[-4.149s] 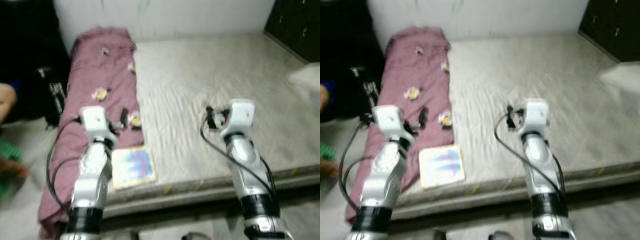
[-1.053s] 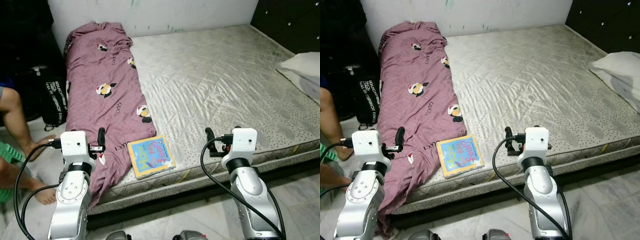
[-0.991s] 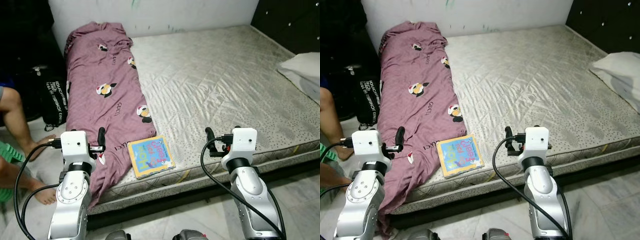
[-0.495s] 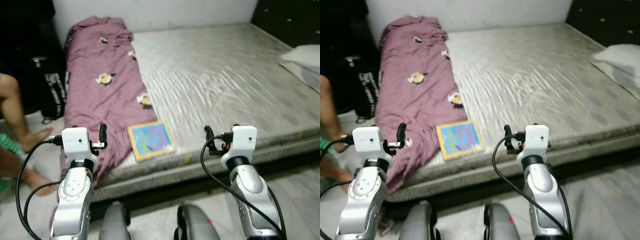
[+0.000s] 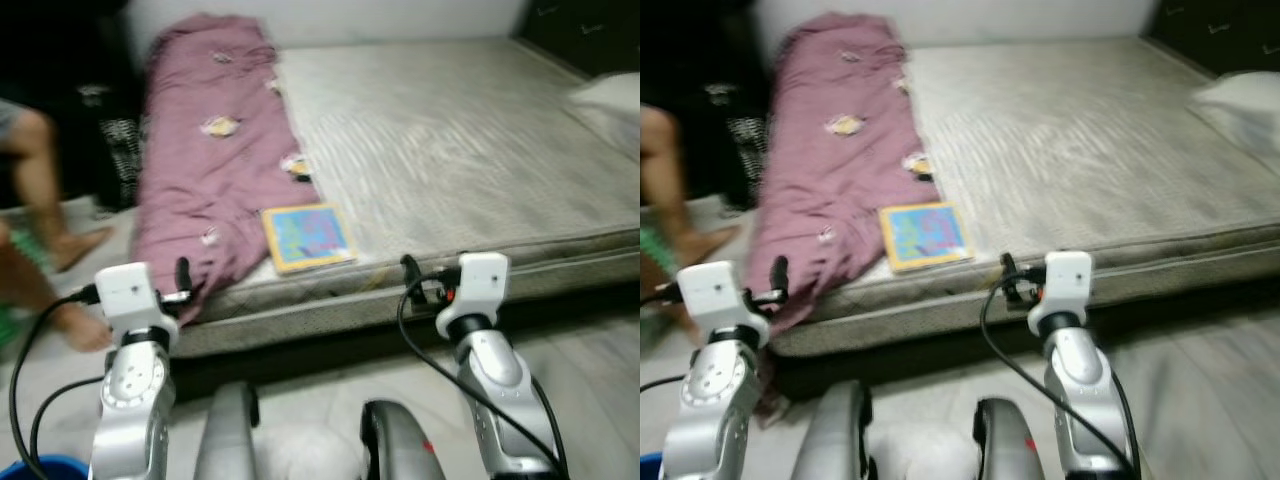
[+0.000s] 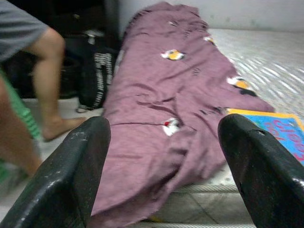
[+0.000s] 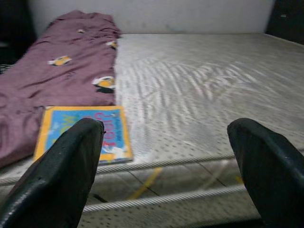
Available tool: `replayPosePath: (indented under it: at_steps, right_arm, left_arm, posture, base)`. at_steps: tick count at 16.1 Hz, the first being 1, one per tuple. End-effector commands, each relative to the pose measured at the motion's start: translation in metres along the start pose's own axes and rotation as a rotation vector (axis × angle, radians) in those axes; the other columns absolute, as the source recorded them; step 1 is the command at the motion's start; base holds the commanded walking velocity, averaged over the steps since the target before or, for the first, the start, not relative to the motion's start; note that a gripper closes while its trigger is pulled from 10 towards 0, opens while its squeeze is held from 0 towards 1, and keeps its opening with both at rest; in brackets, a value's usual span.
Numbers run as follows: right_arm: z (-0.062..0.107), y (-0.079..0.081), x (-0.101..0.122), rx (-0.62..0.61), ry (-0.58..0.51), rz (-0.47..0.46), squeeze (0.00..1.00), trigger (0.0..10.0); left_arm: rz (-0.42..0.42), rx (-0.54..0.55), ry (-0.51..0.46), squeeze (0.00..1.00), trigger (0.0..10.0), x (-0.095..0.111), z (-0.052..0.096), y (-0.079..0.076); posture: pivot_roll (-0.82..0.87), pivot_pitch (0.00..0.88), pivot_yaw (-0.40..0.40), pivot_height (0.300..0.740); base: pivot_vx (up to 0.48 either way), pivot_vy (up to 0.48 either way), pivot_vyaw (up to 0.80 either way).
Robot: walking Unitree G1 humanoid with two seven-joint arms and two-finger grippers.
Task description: Clean up the room
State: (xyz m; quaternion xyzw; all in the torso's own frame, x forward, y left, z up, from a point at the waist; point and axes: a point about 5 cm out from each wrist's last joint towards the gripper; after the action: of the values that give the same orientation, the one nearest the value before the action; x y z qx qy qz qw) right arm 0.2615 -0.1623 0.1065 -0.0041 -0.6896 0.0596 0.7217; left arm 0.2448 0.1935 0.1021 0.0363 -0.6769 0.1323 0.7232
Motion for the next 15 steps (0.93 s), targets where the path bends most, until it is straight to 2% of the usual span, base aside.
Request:
replayPosePath:
  at_steps: [1,2,3,5,9,12,15]
  right_arm:
    - [-0.0015,-0.0027,0.0035,-0.008,-0.008,0.010,1.00,10.0]
    - [-0.0022,-0.0031,0.0031,-0.015,-0.001,0.016,0.97,10.0]
    - [-0.0024,-0.0030,0.0030,-0.013,0.000,0.016,0.00,10.0]
    - [-0.0033,-0.0027,0.0033,-0.007,0.002,0.021,0.00,10.0]
    - [-0.0040,-0.0010,0.0038,0.011,-0.004,0.014,0.00,10.0]
    - [-0.0042,-0.0002,0.0041,0.015,-0.004,0.017,0.00,10.0]
    - [-0.0041,-0.0010,0.0032,0.011,0.002,0.013,0.00,10.0]
  left_arm:
    - [0.011,-0.014,-0.006,0.00,10.0,0.0039,-0.0029,-0.0050]
    - [0.012,-0.016,-0.008,0.00,10.0,0.0051,-0.0041,-0.0060]
    - [0.022,-0.020,-0.005,0.00,10.0,0.0053,-0.0049,-0.0067]
    - [0.058,-0.058,-0.002,0.00,10.0,0.0061,-0.0042,-0.0102]
    - [0.067,-0.064,-0.007,0.00,10.0,0.0072,-0.0040,-0.0109]
    - [0.072,-0.066,-0.004,0.00,10.0,0.0074,-0.0046,-0.0102]
    - [0.073,-0.069,-0.002,0.00,10.0,0.0070,-0.0051,-0.0108]
  posture:
    - [-0.10,0.061,0.002,0.615]
    - [-0.10,0.060,0.001,0.615]
    - [-0.11,0.066,0.002,0.615]
    - [-0.11,0.067,0.002,0.615]
    - [-0.11,0.066,0.001,0.615]
    - [-0.10,0.066,0.002,0.615]
    - [-0.11,0.061,0.003,0.615]
  base:
    - [0.000,0.000,0.00]
    - [0.000,0.000,0.00]
    - [0.000,0.000,0.00]
    - [0.000,0.000,0.00]
    - [0.000,0.000,0.00]
    - [0.000,0.000,0.63]
    - [0.000,0.000,0.00]
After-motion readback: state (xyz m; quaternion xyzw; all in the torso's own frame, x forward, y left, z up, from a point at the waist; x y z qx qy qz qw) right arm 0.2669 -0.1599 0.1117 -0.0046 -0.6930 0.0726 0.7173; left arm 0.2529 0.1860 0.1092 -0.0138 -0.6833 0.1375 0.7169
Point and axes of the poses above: a point about 5 cm out from each wrist's last joint towards the gripper, its own z axis pointing back from the gripper into the wrist, its own x axis along the axis of the wrist's last joint, y = z × x, and after that the axes turned 5 degrees about z, right-handed
